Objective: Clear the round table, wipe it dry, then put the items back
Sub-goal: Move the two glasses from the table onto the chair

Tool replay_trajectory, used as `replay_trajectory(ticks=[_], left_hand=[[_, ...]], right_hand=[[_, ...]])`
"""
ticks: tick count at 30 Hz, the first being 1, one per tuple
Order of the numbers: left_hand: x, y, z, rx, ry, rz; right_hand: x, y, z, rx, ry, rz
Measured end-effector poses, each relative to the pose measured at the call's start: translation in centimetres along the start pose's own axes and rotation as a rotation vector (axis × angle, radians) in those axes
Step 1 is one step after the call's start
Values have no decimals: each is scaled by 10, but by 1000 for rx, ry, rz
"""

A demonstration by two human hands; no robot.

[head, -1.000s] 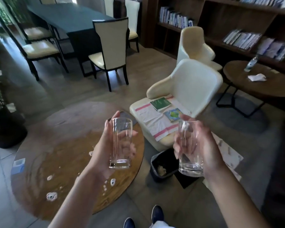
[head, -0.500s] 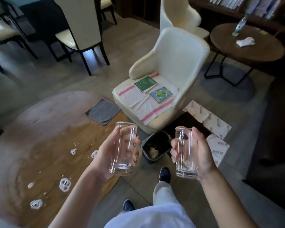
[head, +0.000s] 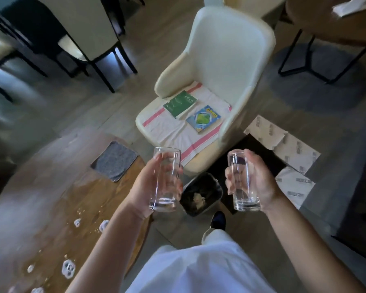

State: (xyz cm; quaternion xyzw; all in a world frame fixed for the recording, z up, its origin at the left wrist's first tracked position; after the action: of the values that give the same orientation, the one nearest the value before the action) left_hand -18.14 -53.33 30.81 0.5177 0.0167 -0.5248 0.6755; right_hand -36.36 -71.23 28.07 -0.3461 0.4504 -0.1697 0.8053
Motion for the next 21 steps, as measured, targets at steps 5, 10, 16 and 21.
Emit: replay_trajectory(ticks=[5,10,16,21], left_hand=[[45,13,53,-42,-56,67],[88,27,72,-23,-11,76],[149,55,73,55,33,97],[218,91,60,114,109,100]], right_hand=[[31,-52,-22,-15,-25,-22],[56,-75,-33,51,9,-17],[96,-96,-33,103,83,-51],[149,-118,-14,118,180,-106]])
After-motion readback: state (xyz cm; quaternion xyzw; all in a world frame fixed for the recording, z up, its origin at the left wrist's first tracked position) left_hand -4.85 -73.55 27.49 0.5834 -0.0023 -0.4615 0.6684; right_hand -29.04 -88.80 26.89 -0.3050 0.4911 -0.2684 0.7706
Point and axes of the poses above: each hand's wrist, its own x-axis towards the middle knuckle, its own z-axis out of the palm, y = z × x, the point moved 2 cm from there along x, towards the middle knuckle, and after that the axes turned 14 degrees about y, right-handed, at the moved point
